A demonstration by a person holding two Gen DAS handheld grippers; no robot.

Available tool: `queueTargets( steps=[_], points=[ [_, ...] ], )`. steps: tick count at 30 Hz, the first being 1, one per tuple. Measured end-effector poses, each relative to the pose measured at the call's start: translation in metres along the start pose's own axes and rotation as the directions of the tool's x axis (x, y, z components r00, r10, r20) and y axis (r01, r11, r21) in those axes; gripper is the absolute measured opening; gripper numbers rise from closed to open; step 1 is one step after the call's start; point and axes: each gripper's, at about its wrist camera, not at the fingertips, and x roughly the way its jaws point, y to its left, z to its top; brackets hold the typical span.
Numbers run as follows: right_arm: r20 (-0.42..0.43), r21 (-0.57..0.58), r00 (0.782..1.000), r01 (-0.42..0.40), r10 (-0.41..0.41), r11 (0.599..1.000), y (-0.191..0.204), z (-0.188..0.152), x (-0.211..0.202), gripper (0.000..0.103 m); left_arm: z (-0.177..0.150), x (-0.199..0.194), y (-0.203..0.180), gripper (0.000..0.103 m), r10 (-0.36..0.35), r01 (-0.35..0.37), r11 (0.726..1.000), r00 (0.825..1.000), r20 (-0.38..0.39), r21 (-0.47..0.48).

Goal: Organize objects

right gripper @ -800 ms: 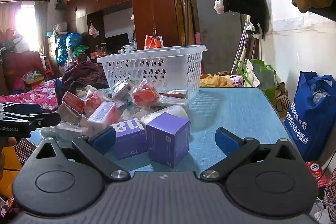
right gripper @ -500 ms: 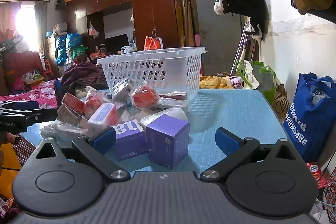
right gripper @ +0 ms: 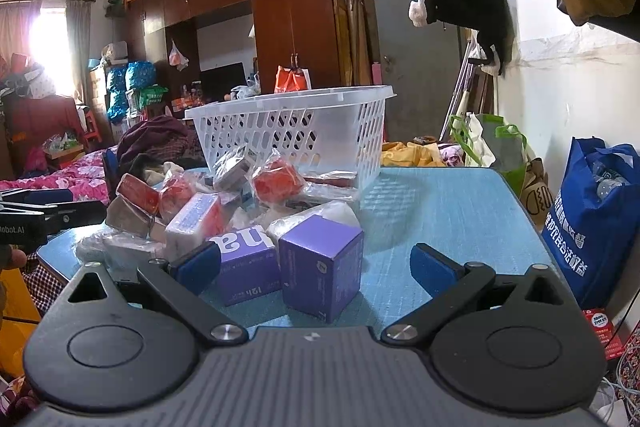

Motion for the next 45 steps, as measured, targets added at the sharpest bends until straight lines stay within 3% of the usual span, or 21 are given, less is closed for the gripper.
queueTargets(
  steps=[14,45],
  points=[
    [-0.003,-0.007,1.000,-0.003,0.003,1.000,0.0007,-0.0008,-0.0002,0.103,-0.0003,0.0014,0.0017,0.103,-0.028,0.028,1.000,1.000,-0.004,-0.009],
    [0.002,-0.032,1.000,-0.002,0.002,0.999,0.0069,-0.0023,0.0014,0.103,-0.0034,0.0063,0.0006,0.103,-0.008,0.008,1.000,1.000,-0.016,0.006]
  ],
)
